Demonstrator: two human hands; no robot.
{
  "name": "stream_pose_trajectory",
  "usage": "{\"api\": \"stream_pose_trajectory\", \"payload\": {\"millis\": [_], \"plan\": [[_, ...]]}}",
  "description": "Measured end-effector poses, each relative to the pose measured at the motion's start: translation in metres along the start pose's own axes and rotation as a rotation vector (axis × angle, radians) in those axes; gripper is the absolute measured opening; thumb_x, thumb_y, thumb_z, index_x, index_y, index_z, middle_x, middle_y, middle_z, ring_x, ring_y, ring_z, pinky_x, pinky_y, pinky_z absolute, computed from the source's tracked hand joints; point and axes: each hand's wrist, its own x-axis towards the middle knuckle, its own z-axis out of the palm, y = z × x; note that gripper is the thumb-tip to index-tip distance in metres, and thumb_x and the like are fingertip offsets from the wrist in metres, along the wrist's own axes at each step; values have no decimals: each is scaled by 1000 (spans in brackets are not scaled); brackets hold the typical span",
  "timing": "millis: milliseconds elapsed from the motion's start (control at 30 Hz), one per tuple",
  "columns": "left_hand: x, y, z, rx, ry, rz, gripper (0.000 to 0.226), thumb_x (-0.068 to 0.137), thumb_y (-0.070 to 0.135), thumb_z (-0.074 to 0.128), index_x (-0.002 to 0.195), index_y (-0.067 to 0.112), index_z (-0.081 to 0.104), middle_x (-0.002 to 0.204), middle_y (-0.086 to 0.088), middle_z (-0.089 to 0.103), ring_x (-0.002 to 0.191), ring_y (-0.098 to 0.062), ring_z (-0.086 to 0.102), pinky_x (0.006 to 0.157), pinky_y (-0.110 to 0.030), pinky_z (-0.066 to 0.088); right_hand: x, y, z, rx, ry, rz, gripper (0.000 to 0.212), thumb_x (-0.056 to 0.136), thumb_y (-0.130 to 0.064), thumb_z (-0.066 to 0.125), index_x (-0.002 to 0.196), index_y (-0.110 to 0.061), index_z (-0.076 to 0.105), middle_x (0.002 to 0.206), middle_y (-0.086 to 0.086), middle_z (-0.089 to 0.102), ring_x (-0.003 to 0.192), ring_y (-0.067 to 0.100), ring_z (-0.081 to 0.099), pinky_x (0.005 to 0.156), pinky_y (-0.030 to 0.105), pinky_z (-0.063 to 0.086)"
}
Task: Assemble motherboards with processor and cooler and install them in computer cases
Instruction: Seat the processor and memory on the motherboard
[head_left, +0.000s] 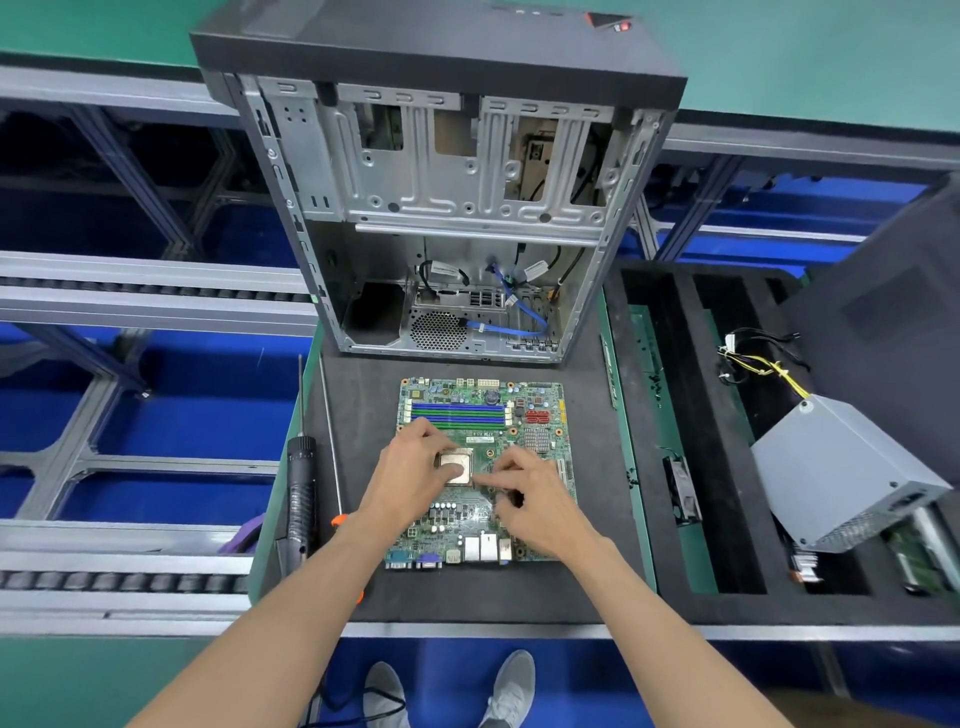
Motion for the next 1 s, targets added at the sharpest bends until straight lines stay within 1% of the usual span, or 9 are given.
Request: {"api": "stream_pose_trajectory", "payload": {"millis": [100,167,233,300,400,533,600,800,1000], "plan": [[-4,-2,-1,-24,190,-38,31,87,24,77,115,16,68,104,9,48,102,-9,43,87,-24,36,8,-4,-1,116,273,102,33,94,-2,60,124,-11,71,103,0,57,93,15,54,87,24,43],[1,-2,-7,-87,328,-159,27,92,23,70,117,16,62,111,5,48,108,-15,47,90,-27,38,21,-10,-8,202,457,234,23,96,-3,61,115,-9,72,102,1,60,89,14,57,84,26,47],[12,-4,-16,-204,393,-296,21,96,20,62,117,16,61,114,1,52,107,-19,54,94,-32,43,40,-13,-18,300,541,368,14,97,-6,60,105,-10,71,100,1,62,88,12,59,84,29,49],[23,-7,-25,-308,365,-426,18,99,19,56,113,13,65,113,-3,62,102,-21,60,94,-35,46,58,-13,-29,346,537,476,8,98,-9,60,96,-10,67,92,-4,62,92,16,60,84,32,48],[36,-13,-31,-367,290,-558,24,100,26,56,107,10,73,100,-4,71,95,-20,60,84,-28,40,73,-8,-38,315,460,587,17,99,-17,62,86,-8,66,83,-4,64,101,24,63,83,35,46],[48,-18,-34,-429,257,-640,25,92,41,70,90,17,76,81,5,66,91,-17,58,83,-26,39,83,-2,-40,275,396,638,22,99,-21,65,78,-13,66,113,6,70,114,27,57,94,40,46],[52,-19,-36,-460,233,-654,25,87,43,75,80,19,75,83,6,68,94,-15,58,84,-25,40,86,1,-40,278,384,661,19,98,-24,66,82,-13,65,114,7,69,117,27,55,96,40,46],[58,-26,-40,-506,182,-682,20,83,38,80,85,17,80,98,-8,75,107,-26,66,97,-39,54,88,5,-41,290,373,669,18,98,-26,65,91,-9,66,101,5,67,101,16,46,91,37,45],[64,-26,-40,-501,197,-772,34,87,32,77,90,-2,75,92,-18,74,101,-33,67,87,-40,57,87,5,-40,281,360,640,20,100,-28,63,92,-9,63,79,-5,57,93,17,47,81,34,42]]}}
